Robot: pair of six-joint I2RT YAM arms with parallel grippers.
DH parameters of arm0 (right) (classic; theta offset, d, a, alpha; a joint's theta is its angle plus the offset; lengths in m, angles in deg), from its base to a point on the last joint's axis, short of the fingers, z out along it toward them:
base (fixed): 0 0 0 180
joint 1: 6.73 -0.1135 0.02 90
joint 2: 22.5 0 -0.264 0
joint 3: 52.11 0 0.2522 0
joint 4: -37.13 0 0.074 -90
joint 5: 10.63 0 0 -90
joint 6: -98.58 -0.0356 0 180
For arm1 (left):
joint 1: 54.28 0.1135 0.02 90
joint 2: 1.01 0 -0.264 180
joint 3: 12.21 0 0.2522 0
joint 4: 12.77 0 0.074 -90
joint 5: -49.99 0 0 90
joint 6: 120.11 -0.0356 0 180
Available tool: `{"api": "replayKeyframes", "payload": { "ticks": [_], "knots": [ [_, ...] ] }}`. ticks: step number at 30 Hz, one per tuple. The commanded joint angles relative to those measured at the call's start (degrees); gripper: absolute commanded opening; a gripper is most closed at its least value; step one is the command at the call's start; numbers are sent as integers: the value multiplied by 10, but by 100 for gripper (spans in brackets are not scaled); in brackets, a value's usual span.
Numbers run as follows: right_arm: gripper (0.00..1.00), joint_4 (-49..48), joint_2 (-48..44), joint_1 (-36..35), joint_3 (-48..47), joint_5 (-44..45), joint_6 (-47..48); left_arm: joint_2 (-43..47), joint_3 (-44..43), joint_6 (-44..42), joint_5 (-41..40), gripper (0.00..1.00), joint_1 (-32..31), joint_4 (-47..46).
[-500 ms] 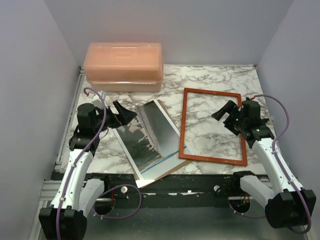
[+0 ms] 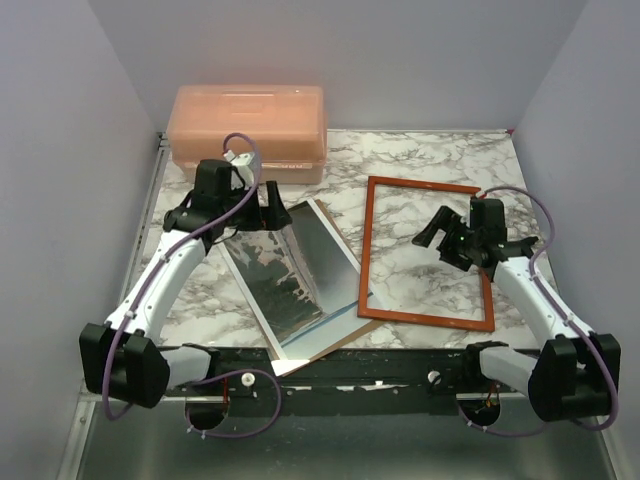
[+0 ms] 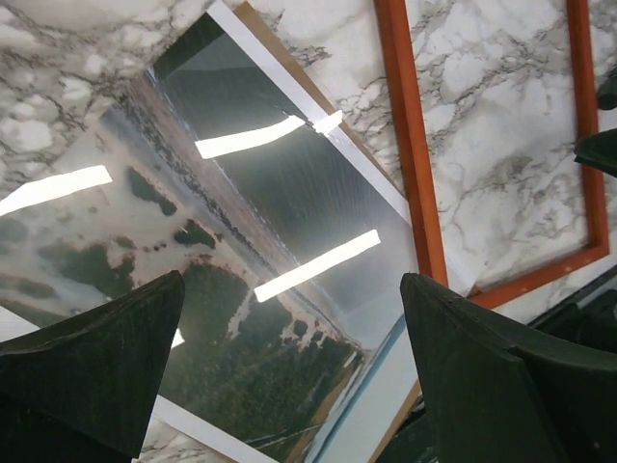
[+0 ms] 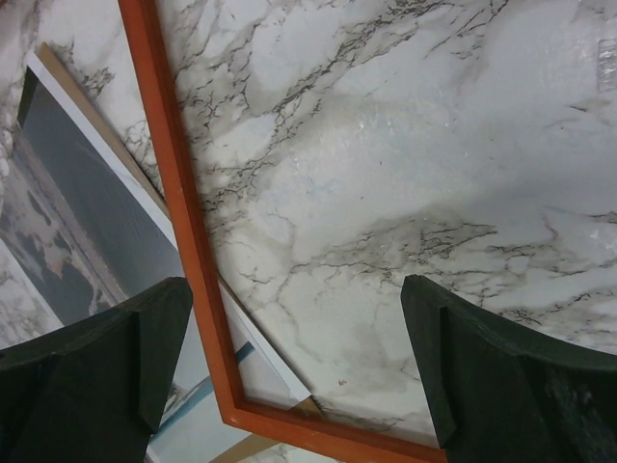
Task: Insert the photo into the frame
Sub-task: Adjust the photo frame at the center of the board.
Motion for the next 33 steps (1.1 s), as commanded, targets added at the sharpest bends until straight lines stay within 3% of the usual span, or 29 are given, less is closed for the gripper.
{"api": "replayKeyframes", "payload": {
  "ticks": [1, 6, 11, 14, 25, 29, 31, 33],
  "knots": [
    [100, -35, 39, -20, 5, -30, 18, -36, -110, -91, -126, 99, -42, 95],
    [100, -37, 88, -91, -41, 26, 5, -53, -187, -72, -131, 98, -43, 65],
    [99, -31, 162, -178, -100, 91, -16, -7, -103, -69, -155, 98, -45, -56],
    [94, -25, 207, -221, -131, 140, -28, 21, -82, -80, -168, 99, -47, -67],
    [65, 20, 379, -312, -258, 244, -63, 0, -84, -80, -156, 99, -47, -68],
    [61, 36, 416, -329, -284, 277, -61, 2, -80, -90, -157, 98, -47, -75],
    [53, 35, 424, -331, -284, 281, -62, 2, -81, -94, -157, 99, -47, -76],
    [38, 31, 428, -333, -281, 282, -62, 3, -77, -98, -157, 98, -47, -79]
  ]
}}
